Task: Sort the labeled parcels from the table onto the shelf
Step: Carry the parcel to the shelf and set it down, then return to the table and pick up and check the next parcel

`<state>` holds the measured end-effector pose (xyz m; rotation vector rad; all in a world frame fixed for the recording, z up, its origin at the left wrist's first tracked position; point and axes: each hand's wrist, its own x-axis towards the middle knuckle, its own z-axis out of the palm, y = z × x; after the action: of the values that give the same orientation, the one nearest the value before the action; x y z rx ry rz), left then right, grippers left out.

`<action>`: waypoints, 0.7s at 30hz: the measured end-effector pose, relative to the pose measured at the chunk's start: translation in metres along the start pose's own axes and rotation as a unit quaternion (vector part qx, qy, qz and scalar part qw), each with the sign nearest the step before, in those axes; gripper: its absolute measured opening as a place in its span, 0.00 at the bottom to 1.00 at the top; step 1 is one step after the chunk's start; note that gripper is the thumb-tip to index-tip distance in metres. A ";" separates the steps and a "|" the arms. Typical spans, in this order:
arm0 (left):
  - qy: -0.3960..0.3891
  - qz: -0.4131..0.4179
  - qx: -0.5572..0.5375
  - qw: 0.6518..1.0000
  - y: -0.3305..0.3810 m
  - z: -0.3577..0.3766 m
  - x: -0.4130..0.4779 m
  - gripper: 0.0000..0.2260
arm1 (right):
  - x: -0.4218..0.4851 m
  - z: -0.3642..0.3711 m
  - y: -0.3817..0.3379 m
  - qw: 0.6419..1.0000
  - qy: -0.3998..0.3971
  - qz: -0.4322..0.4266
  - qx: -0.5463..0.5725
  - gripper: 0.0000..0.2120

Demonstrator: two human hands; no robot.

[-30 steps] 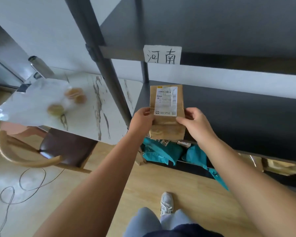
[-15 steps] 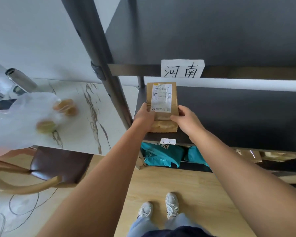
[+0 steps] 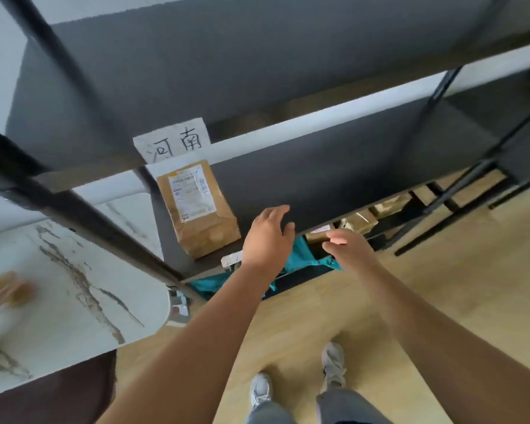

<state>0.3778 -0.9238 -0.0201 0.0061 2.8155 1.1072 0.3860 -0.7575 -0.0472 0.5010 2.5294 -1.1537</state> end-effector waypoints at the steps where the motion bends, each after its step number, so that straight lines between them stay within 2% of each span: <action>1: -0.024 0.010 0.001 1.000 0.013 0.013 0.002 0.19 | -0.001 -0.014 0.014 1.000 0.015 0.013 -0.001 0.19; 8: -0.141 0.126 0.053 0.981 0.137 0.125 0.013 0.15 | 0.011 -0.134 0.137 0.993 0.094 0.068 0.028 0.18; 15: -0.216 0.166 0.069 0.960 0.276 0.259 0.015 0.15 | 0.006 -0.286 0.265 0.973 0.144 0.119 0.133 0.15; 21: -0.256 0.199 0.084 0.942 0.365 0.351 0.026 0.15 | 0.011 -0.392 0.339 0.958 0.192 0.151 0.150 0.16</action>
<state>0.3759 -0.4169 -0.0298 0.7892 2.4629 0.7674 0.4703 -0.2461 -0.0294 1.2502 2.4580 -1.4369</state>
